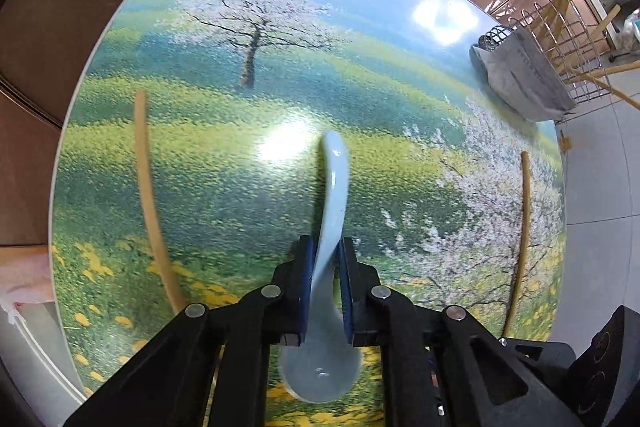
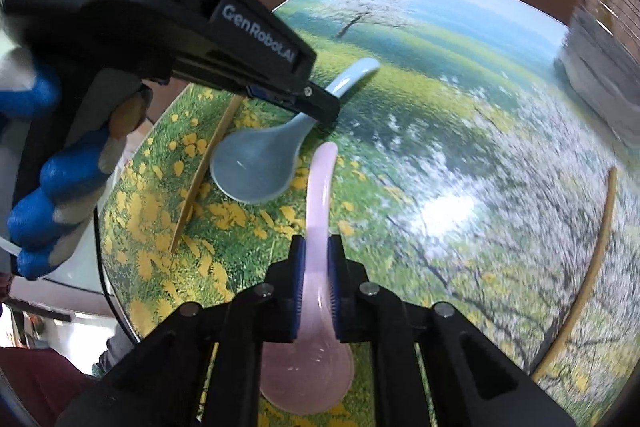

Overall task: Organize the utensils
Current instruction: 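Lift both spoons and carry them toward the wire holder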

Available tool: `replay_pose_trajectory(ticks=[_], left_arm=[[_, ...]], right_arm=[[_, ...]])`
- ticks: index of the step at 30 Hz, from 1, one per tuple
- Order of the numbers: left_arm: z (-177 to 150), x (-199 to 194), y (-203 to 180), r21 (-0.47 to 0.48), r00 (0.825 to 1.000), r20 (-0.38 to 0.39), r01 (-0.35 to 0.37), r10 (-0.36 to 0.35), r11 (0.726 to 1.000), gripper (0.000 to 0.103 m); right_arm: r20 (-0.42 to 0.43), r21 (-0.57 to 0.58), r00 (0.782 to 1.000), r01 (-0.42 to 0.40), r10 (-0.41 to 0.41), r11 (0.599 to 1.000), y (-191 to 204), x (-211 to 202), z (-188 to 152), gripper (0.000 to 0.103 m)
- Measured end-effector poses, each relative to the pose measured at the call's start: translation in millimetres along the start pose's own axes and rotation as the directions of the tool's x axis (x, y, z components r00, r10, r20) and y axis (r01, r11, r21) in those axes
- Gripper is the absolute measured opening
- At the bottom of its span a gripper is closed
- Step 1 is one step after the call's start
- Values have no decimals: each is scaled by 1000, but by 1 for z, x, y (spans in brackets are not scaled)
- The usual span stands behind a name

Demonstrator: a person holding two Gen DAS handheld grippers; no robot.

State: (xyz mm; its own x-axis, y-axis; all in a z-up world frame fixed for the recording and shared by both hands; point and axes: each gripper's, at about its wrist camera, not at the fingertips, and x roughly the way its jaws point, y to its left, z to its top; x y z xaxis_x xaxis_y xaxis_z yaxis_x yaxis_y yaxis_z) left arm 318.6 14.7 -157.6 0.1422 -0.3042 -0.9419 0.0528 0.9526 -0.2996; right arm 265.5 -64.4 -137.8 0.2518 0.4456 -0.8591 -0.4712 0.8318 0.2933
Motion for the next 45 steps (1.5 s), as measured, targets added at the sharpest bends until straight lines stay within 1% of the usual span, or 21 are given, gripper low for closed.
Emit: replay_pose_trajectory(ticks=[5, 8, 13, 18, 23, 28, 32, 37, 40, 45], left_arm=[[-12, 1, -11, 36, 1000, 24, -11, 10, 999, 10], [-22, -3, -15, 62, 998, 68, -18, 14, 998, 10], [-39, -20, -22, 95, 987, 159, 0, -15, 996, 9], [-55, -42, -27, 101, 969, 244, 13, -37, 995, 8], [-68, -61, -30, 101, 954, 295, 24, -53, 995, 7], [-82, -84, -34, 109, 938, 338, 37, -72, 993, 7], [-93, -101, -39, 118, 927, 365, 46, -86, 992, 7], [-96, -121, -48, 127, 914, 385, 85, -129, 988, 7], [-88, -137, -56, 134, 903, 394, 130, -173, 982, 7], [-60, -157, -81, 150, 884, 408, 179, -226, 972, 7]], right_arm=[[65, 31, 998, 7, -9, 999, 2, -20, -14, 10], [107, 41, 994, 14, -18, 999, -2, -36, -18, 9], [172, 62, 984, 26, -36, 998, -4, -57, -36, 8], [222, 74, 973, 49, -64, 996, -4, -82, -44, 8], [255, 79, 963, 70, -88, 994, 9, -97, -56, 8], [295, 87, 948, 100, -121, 991, 20, -119, -67, 8], [323, 103, 934, 124, -151, 987, 21, -138, -76, 8], [373, 155, 905, 158, -206, 975, 7, -167, -81, 8], [409, 190, 877, 189, -253, 963, -8, -191, -72, 8], [471, 230, 816, 251, -333, 940, -39, -233, -43, 8]])
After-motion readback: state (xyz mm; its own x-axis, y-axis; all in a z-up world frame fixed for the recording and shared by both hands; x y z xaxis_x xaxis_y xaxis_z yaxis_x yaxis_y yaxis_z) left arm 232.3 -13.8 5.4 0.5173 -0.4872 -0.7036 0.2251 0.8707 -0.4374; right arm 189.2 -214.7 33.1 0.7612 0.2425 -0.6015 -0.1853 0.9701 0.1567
